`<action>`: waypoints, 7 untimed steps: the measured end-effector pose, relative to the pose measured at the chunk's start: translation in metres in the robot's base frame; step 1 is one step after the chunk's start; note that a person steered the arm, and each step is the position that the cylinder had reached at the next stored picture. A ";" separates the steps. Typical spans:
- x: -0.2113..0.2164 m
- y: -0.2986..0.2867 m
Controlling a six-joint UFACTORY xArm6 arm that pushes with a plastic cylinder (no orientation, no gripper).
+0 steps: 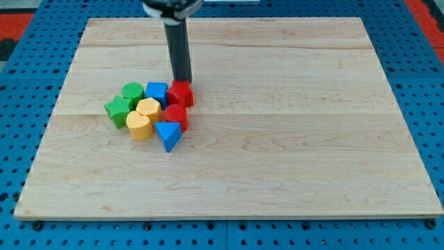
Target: Move the blue triangle down to the yellow heart
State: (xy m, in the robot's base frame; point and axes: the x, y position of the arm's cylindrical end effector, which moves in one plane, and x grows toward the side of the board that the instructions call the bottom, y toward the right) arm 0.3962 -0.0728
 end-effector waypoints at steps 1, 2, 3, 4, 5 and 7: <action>0.018 -0.006; 0.016 0.033; 0.063 0.088; 0.151 0.074; 0.151 0.009; 0.123 -0.024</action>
State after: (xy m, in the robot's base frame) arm 0.5191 -0.0966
